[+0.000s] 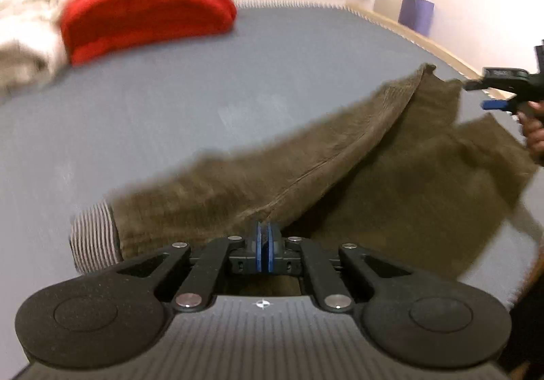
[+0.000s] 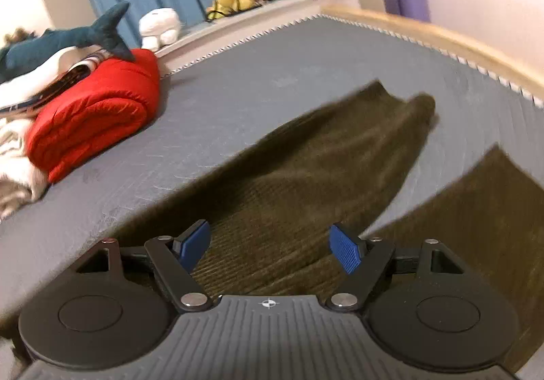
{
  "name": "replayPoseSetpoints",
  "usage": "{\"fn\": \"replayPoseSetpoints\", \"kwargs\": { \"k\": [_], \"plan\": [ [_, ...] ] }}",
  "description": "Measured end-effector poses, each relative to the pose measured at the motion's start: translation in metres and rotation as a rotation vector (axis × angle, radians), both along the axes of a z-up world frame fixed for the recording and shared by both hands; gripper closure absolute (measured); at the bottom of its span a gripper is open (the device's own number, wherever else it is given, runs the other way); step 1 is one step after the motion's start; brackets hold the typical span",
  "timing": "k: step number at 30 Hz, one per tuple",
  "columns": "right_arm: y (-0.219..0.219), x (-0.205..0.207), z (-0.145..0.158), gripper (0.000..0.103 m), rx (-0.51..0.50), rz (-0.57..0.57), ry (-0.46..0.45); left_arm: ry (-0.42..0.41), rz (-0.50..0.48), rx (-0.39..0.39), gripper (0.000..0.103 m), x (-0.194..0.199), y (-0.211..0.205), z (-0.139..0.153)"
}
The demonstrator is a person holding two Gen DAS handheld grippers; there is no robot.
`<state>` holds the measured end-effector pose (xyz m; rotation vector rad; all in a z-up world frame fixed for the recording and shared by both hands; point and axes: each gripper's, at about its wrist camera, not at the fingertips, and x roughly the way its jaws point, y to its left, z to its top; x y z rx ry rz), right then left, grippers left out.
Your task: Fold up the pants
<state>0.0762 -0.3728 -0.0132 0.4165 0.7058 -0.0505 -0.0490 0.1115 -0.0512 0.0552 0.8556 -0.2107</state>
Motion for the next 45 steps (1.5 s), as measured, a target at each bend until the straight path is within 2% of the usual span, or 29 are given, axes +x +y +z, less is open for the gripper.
{"fn": "replayPoseSetpoints", "kwargs": {
  "k": [1, 2, 3, 4, 5, 7, 9, 10, 14, 18, 20, 22, 23, 24, 25, 26, 27, 28, 33, 35, 37, 39, 41, 44, 45],
  "plan": [
    [0.002, 0.000, -0.002, 0.024, -0.006, -0.004, 0.008, 0.015, 0.027, -0.014, 0.095, -0.002, 0.003, 0.000],
    [0.003, 0.000, -0.005, 0.024, -0.013, -0.006, 0.016, -0.006, 0.069, -0.038, 0.091, -0.004, 0.010, 0.007],
    [0.005, -0.001, -0.008, 0.024, -0.020, -0.007, 0.023, -0.040, 0.101, -0.099, 0.075, -0.005, 0.020, 0.015],
    [0.006, 0.000, -0.011, 0.024, -0.026, -0.007, 0.031, -0.047, 0.135, -0.192, 0.066, -0.006, 0.033, 0.020],
    [0.008, 0.000, -0.014, 0.024, -0.032, -0.005, 0.039, -0.016, 0.162, -0.274, 0.065, -0.005, 0.044, 0.018],
    [0.009, -0.001, -0.018, 0.024, -0.042, -0.002, 0.049, 0.147, 0.210, -0.399, 0.064, 0.003, 0.061, -0.004],
    [0.008, -0.002, -0.020, 0.024, -0.049, -0.003, 0.055, 0.299, 0.265, -0.405, 0.064, 0.012, 0.067, -0.032],
    [0.006, -0.001, -0.021, 0.024, -0.050, -0.004, 0.056, 0.326, 0.307, -0.393, 0.064, 0.016, 0.071, -0.041],
    [0.001, 0.001, -0.022, 0.024, -0.044, -0.016, 0.059, 0.327, 0.382, -0.465, 0.057, 0.036, 0.083, -0.054],
    [-0.003, 0.004, -0.024, 0.024, -0.030, -0.024, 0.054, 0.264, 0.453, -0.475, 0.055, 0.050, 0.082, -0.049],
    [-0.007, 0.006, -0.025, 0.024, -0.019, -0.043, 0.048, 0.255, 0.479, -0.489, 0.053, 0.055, 0.082, -0.045],
    [-0.012, 0.006, -0.026, 0.024, 0.003, -0.083, 0.034, 0.254, 0.508, -0.467, 0.055, 0.058, 0.078, -0.044],
    [-0.016, 0.007, -0.026, 0.026, 0.020, -0.104, 0.026, 0.253, 0.525, -0.443, 0.055, 0.064, 0.074, -0.042],
    [-0.020, 0.007, -0.026, 0.037, 0.038, -0.127, 0.014, 0.250, 0.540, -0.414, 0.065, 0.059, 0.073, -0.039],
    [-0.024, 0.008, -0.027, 0.048, 0.058, -0.147, 0.001, 0.248, 0.559, -0.379, 0.085, 0.060, 0.072, -0.039],
    [-0.029, 0.009, -0.028, 0.069, 0.085, -0.161, -0.012, 0.241, 0.574, -0.361, 0.087, 0.062, 0.073, -0.039],
    [-0.033, 0.010, -0.028, 0.080, 0.109, -0.173, -0.021, 0.230, 0.585, -0.365, 0.090, 0.062, 0.073, -0.037],
    [-0.037, 0.010, -0.028, 0.081, 0.134, -0.194, -0.029, 0.211, 0.595, -0.364, 0.092, 0.060, 0.076, -0.033],
    [-0.062, 0.017, -0.028, 0.078, 0.259, -0.254, -0.050, 0.114, 0.655, -0.321, 0.093, 0.047, 0.082, -0.011],
    [-0.073, 0.028, -0.030, 0.076, 0.296, -0.255, -0.036, 0.109, 0.671, -0.299, 0.093, 0.049, 0.083, -0.010],
    [-0.083, 0.050, -0.035, 0.062, 0.307, -0.242, 0.001, 0.121, 0.685, -0.289, 0.093, 0.050, 0.083, -0.011],
    [-0.090, 0.075, -0.046, 0.037, 0.319, -0.222, 0.035, 0.129, 0.693, -0.293, 0.093, 0.051, 0.083, -0.013],
    [-0.097, 0.099, -0.061, 0.033, 0.323, -0.235, 0.073, 0.129, 0.692, -0.298, 0.093, 0.052, 0.083, -0.011],
    [-0.104, 0.130, -0.090, 0.033, 0.351, -0.272, 0.132, 0.143, 0.694, -0.344, 0.092, 0.055, 0.089, -0.013],
    [-0.105, 0.137, -0.099, 0.033, 0.363, -0.282, 0.137, 0.147, 0.696, -0.359, 0.089, 0.053, 0.091, -0.015]
  ]
}}
